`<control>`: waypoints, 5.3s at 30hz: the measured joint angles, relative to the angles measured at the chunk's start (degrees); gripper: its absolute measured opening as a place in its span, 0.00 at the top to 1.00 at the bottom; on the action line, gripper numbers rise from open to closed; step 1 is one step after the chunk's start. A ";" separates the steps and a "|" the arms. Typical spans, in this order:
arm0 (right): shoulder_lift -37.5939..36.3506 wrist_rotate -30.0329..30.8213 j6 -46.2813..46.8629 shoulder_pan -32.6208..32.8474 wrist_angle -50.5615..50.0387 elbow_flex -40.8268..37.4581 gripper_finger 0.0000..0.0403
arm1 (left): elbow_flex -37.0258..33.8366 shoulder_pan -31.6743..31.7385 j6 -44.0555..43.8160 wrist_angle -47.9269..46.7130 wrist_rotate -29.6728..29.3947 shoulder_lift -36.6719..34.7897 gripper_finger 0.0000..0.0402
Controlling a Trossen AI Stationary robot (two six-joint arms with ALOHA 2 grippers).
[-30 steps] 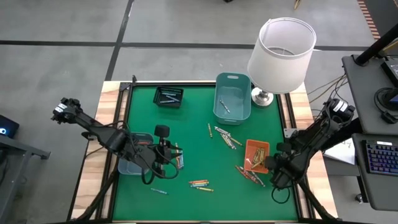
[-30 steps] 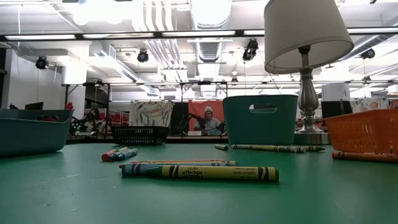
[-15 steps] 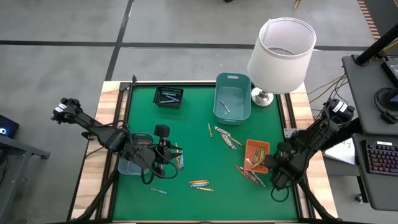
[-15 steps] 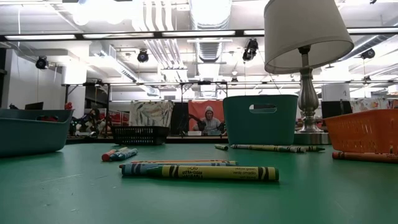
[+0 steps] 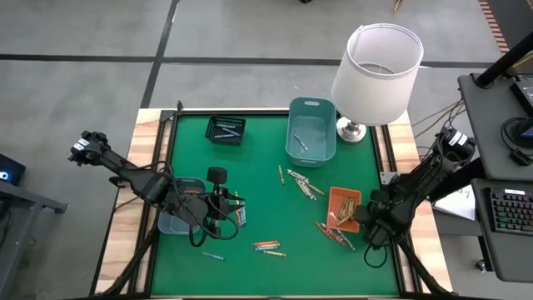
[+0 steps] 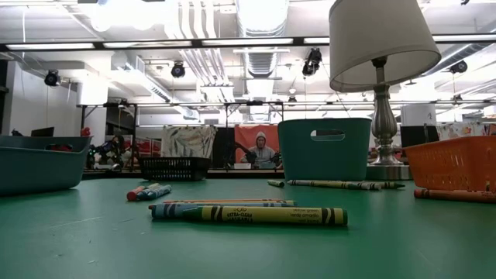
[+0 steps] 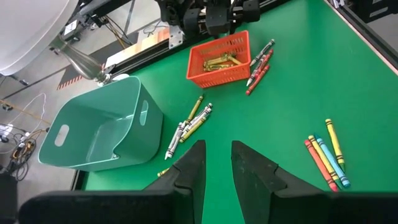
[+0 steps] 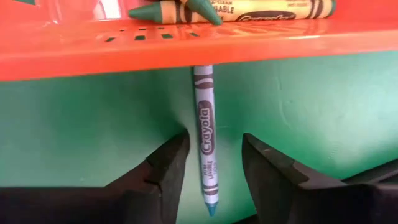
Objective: Sort crayons
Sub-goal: Put the blue crayon into the black bin, then put the green crayon into the orange bin
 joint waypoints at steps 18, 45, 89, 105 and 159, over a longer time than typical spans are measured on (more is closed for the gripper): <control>-2.60 -2.92 0.26 0.00 0.11 1.06 0.97 | 0.00 0.00 -0.29 -0.17 -0.02 -0.02 0.85; -5.57 17.98 -9.26 -2.45 5.57 28.59 0.98 | -4.31 -0.22 -3.50 5.26 0.09 0.09 0.85; 45.93 16.27 -73.12 -64.42 75.36 62.21 0.98 | -3.23 -0.22 0.85 -1.62 -11.47 -23.47 0.85; 61.84 20.31 -69.13 -65.94 53.42 84.68 0.86 | -3.23 -0.22 0.82 -3.00 -11.47 -23.43 0.85; 9.63 16.30 -41.60 -29.82 5.79 41.58 0.89 | -2.12 2.04 -59.26 -9.40 -2.34 12.79 0.85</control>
